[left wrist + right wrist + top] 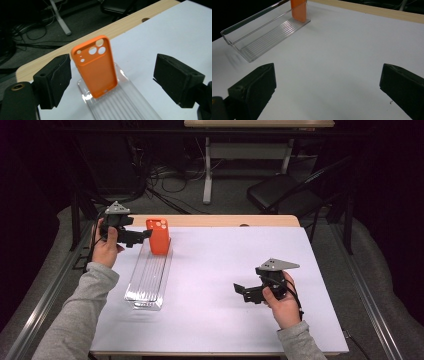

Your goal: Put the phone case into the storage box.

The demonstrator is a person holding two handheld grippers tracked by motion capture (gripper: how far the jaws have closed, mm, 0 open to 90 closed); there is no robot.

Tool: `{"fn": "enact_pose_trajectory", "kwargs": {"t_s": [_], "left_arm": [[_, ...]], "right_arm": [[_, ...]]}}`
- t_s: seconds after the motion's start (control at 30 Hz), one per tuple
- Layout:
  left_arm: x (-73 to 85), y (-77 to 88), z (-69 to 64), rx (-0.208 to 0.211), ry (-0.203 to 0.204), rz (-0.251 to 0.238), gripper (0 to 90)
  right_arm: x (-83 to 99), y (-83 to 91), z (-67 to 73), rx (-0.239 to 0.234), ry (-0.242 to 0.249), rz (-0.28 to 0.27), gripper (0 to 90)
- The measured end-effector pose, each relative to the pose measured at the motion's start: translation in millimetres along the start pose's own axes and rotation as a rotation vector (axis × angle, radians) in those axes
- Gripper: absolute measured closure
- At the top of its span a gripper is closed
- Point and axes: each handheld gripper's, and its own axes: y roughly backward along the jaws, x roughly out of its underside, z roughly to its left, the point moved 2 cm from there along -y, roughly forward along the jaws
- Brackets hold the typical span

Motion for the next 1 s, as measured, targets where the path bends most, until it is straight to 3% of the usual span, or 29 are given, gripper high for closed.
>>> {"fn": "enact_pose_trajectory", "kwargs": {"t_s": [0.2,0.47,0.73,1.0], "left_arm": [[-0.7,9.2,-10.4,0.019,-0.003,-0.022,15.0],[6.3,20.8,-23.1,0.097,0.054,-0.075,15.1],[14.8,36.9,-43.9,0.155,0.038,-0.143,15.1],[22.5,47.5,-65.8,0.164,0.005,-0.139,15.1]], "right_arm": [[-1.1,2.1,-1.4,0.012,-0.004,-0.007,0.0],[-4.9,8.1,0.3,0.001,-0.001,-0.018,0.0],[-9.0,16.5,-2.2,0.010,0.006,-0.042,0.0],[-11.2,27.7,2.1,0.031,0.021,-0.065,0.0]]}}
